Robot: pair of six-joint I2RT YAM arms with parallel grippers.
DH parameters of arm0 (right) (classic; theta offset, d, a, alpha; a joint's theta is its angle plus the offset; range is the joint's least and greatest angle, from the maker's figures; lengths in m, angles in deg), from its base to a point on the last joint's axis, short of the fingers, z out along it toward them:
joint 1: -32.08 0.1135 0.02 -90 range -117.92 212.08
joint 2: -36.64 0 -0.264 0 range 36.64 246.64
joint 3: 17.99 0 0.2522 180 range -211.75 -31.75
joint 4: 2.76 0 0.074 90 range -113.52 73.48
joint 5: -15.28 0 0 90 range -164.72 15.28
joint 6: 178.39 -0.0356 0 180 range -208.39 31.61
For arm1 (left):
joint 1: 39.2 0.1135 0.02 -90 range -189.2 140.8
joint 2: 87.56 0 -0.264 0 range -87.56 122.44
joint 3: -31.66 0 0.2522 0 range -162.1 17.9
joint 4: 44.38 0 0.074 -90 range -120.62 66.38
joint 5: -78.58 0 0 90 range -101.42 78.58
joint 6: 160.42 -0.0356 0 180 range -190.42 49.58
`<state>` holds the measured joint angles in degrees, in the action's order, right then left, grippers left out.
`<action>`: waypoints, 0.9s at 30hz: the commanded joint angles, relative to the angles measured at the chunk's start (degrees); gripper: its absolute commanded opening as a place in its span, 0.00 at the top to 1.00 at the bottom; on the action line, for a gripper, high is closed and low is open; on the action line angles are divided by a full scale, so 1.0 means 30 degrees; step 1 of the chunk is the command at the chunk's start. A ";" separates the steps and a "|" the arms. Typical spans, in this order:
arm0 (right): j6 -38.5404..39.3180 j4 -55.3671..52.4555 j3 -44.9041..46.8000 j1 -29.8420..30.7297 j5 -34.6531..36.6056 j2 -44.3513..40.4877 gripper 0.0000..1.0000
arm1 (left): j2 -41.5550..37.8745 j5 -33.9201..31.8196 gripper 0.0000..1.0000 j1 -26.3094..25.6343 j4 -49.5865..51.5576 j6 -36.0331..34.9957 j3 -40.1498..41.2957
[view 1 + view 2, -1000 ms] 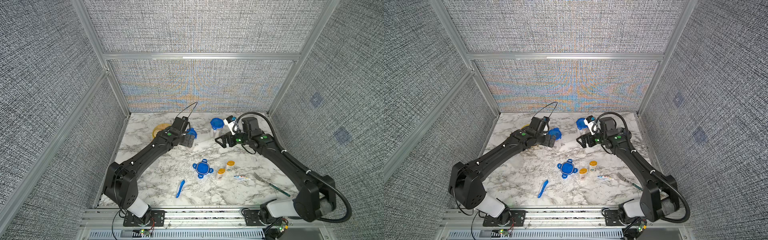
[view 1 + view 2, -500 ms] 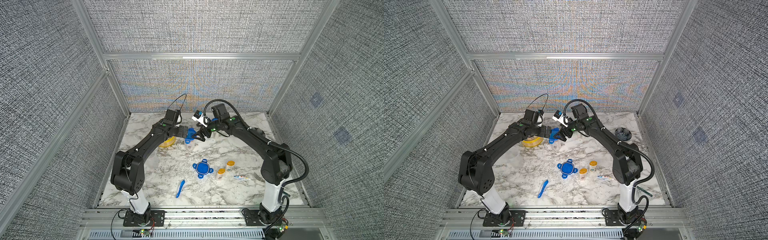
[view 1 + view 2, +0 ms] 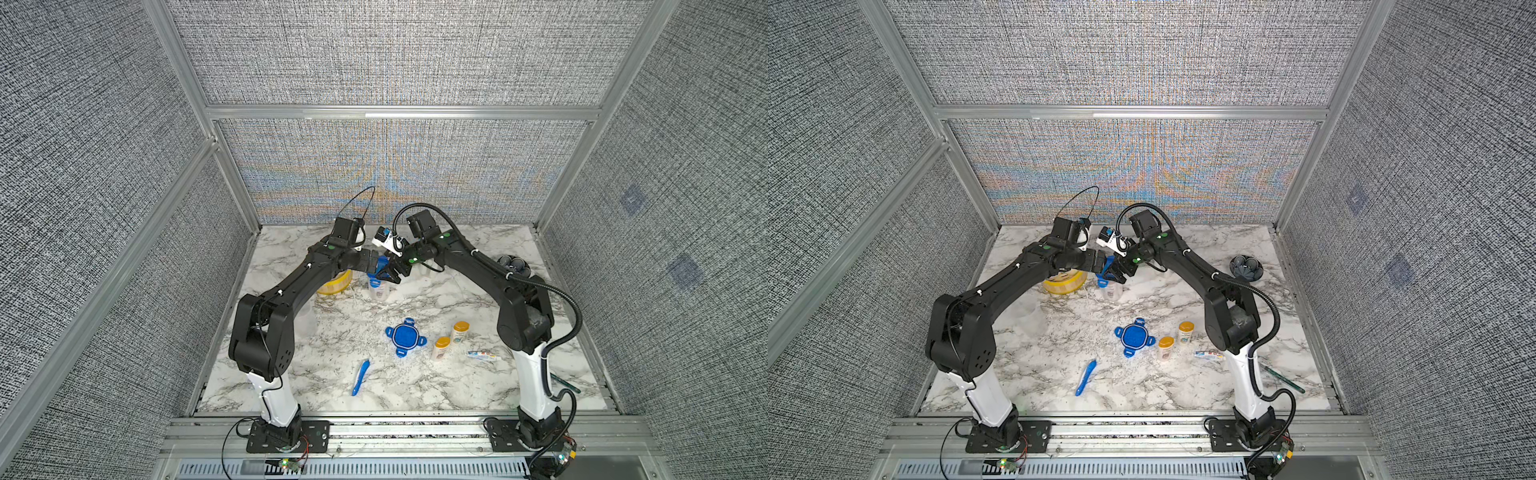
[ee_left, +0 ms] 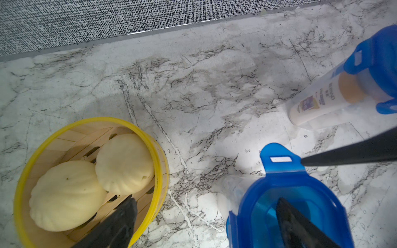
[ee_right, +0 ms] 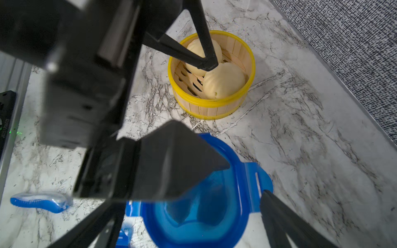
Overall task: Pack away toiletry kits
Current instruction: Close the fastener on the container.
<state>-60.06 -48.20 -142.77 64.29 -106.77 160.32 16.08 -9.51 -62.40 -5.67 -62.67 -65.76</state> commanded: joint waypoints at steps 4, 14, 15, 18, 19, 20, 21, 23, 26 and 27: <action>0.0615 0.0157 0.0401 0.0220 0.0177 0.0434 0.01 | 0.0290 -0.0238 0.01 0.0029 0.1469 -0.0517 -0.0092; 0.1603 0.0551 0.1516 0.0150 -0.1334 0.0635 0.10 | 0.0493 -0.0351 0.01 0.0087 0.1586 -0.0607 -0.0063; 0.1542 0.0490 0.1388 0.0136 -0.1437 0.0733 0.13 | 0.0525 -0.0374 0.01 0.0087 0.1608 -0.0619 -0.0063; 0.1440 0.0395 0.1149 0.0033 -0.1839 0.0947 0.21 | 0.0553 -0.0366 0.01 0.0087 0.1563 -0.0630 -0.0069; 0.1395 0.0395 0.1123 -0.0006 -0.1910 0.0987 0.22 | 0.0578 -0.0373 0.01 0.0087 0.1636 -0.0622 -0.0113; 0.1418 0.0395 0.1123 -0.0013 -0.1932 0.1002 0.22 | 0.0597 -0.0347 0.01 0.0093 0.1644 -0.0622 -0.0137; 0.1394 0.0409 0.1171 -0.0027 -0.1845 0.0965 0.18 | 0.0606 -0.0323 0.01 0.0087 0.1648 -0.0643 -0.0151; 0.1353 0.0744 0.1489 -0.0005 -0.1768 0.0718 0.07 | 0.0612 -0.0251 0.02 0.0102 0.1637 -0.0623 -0.0181; 0.0959 0.1965 0.2427 -0.0013 -0.1687 -0.0234 0.01 | 0.0703 -0.0111 0.02 0.0087 0.1799 -0.0637 -0.0416; 0.0792 0.2343 0.2732 -0.0018 -0.1662 -0.0761 0.01 | 0.0770 -0.0039 0.02 0.0088 0.1978 -0.0636 -0.0617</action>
<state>-56.43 -40.55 -135.95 63.96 -110.75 160.12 17.61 -9.16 -62.07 -5.97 -62.91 -67.18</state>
